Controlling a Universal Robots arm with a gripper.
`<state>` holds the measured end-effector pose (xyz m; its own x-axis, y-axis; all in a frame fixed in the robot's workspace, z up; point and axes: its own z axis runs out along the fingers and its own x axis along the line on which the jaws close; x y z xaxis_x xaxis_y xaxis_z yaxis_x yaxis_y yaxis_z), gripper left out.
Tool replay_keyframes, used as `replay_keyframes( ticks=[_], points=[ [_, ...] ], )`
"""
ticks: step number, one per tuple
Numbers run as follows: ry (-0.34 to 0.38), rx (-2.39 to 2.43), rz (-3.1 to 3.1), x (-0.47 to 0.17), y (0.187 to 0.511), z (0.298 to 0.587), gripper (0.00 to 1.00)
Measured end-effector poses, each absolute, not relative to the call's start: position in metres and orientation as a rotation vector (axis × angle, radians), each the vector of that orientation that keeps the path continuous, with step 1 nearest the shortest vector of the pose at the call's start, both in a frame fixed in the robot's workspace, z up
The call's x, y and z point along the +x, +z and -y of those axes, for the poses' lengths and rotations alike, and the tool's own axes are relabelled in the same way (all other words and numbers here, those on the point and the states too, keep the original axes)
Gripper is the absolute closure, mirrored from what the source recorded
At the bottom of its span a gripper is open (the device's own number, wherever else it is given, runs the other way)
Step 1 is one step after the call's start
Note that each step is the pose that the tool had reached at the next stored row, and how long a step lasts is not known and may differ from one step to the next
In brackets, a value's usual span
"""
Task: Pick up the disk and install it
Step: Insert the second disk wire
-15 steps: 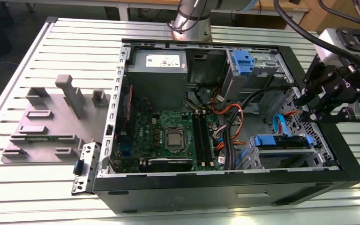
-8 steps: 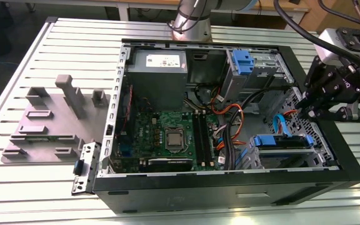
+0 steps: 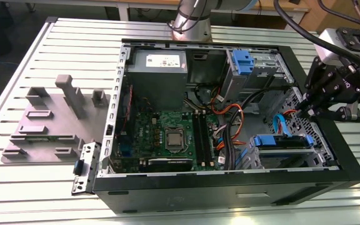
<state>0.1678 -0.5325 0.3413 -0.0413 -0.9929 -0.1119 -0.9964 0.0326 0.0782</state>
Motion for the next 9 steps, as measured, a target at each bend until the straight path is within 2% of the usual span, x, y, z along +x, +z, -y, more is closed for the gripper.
replay_keyframes(
  ticks=[9],
  points=[
    [0.207, -2.158, -2.240, 0.1678, 0.3412, 0.5325, 0.81]
  ],
)
